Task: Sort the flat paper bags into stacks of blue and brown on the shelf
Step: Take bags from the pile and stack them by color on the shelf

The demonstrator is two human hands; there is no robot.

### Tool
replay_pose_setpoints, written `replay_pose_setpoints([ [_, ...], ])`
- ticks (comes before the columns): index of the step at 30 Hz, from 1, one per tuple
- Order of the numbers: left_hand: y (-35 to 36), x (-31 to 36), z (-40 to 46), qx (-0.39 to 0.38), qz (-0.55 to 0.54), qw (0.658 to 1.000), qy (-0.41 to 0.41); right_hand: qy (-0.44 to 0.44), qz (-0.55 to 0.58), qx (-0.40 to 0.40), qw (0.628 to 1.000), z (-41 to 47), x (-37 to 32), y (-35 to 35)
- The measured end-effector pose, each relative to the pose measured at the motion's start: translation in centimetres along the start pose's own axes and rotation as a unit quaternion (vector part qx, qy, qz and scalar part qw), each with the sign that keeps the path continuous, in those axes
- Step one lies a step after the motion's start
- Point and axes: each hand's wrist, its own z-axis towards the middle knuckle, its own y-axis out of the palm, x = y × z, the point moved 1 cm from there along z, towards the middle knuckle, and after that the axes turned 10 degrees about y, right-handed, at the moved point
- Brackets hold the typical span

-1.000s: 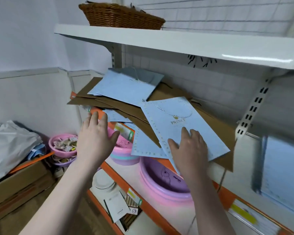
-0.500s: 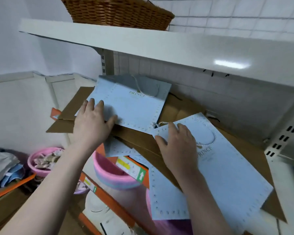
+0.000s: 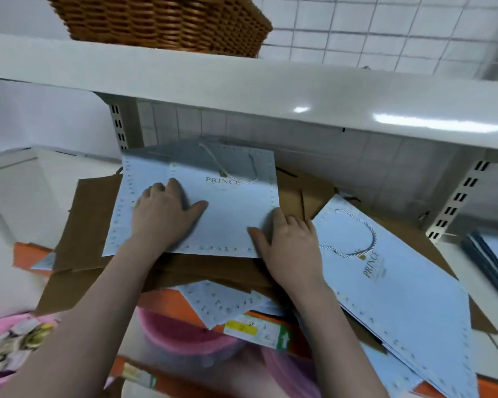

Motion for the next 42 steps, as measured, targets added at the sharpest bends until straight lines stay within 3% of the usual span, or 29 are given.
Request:
replay_pose_setpoints([
  [14,-1.6,-2.8,1.2,0.119,-0.144,0.981,-0.044,0.045,0.080,-0.019,0.996,1.4,-3.6,0.1],
  [27,-3.7,-6.9,-0.8,0.183,-0.222,0.955,-0.072,0.059,0.135,0.021,0.989,0.4,-8.1,0.1],
  [35,-4.2,-8.0,-2.8,0.177,-0.269,0.945,-0.056,0.105,0.173,0.008,0.979,-2.8,-8.4,-0.8],
  [42,-3.4,-7.7,-4.9,0.110,-0.299,0.947,-0.050,0.143,0.144,0.033,0.979,-7.0,-6.8,-2.2],
])
